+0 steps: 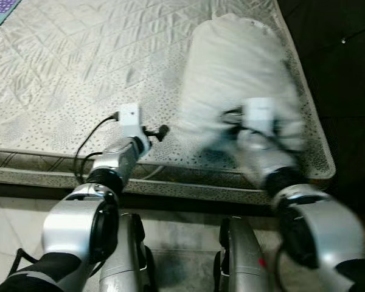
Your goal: Clean up the room
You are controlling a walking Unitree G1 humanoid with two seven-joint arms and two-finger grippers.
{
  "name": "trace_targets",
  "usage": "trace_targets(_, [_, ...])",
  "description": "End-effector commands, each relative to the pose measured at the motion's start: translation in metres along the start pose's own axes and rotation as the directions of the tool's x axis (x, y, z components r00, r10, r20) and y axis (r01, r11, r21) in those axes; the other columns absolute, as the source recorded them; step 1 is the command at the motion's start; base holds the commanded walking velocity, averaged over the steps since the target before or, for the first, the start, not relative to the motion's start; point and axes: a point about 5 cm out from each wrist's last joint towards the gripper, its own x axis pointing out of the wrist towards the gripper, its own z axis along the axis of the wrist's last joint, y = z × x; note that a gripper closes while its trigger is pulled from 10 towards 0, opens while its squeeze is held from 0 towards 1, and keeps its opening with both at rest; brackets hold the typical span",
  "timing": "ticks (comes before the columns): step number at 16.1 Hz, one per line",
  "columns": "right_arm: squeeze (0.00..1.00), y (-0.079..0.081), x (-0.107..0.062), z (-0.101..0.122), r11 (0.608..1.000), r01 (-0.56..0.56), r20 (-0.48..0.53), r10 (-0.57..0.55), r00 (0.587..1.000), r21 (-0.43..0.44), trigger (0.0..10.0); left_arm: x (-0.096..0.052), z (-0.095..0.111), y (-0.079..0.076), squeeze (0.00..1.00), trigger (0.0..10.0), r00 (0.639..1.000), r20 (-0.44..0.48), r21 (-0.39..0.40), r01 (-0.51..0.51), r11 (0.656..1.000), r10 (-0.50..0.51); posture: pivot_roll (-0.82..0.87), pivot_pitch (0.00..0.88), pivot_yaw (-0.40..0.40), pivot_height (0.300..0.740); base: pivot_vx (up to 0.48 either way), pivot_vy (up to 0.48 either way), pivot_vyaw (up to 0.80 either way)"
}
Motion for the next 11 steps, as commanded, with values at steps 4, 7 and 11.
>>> trace_targets(4, [0.0,-0.041,0.007,0.053,0.991,0.126,0.188,-0.131,0.973,0.038,10.0,0.002,-0.003,-0.021,0.0,10.0,0.991,0.017,0.016,0.135,0.991,-0.135,-0.11,0.212,0.002,0.582,0.0,0.0,0.0])
trace_targets(7, [0.0,-0.038,0.008,0.048,0.999,0.037,0.188,-0.043,0.981,0.034,10.0,-0.004,-0.01,-0.013,0.0,10.0,0.989,0.028,0.07,0.142,0.987,-0.145,-0.1,0.196,0.0,0.582,0.0,0.0,0.0])
trace_targets(11, [0.0,-0.03,0.007,-0.003,0.99,-0.141,0.099,0.142,0.985,-0.015,10.0,-0.027,-0.031,0.003,0.0,10.0,0.991,0.025,0.094,0.13,0.987,-0.133,-0.11,0.171,0.002,0.582,0.0,0.0,0.0])
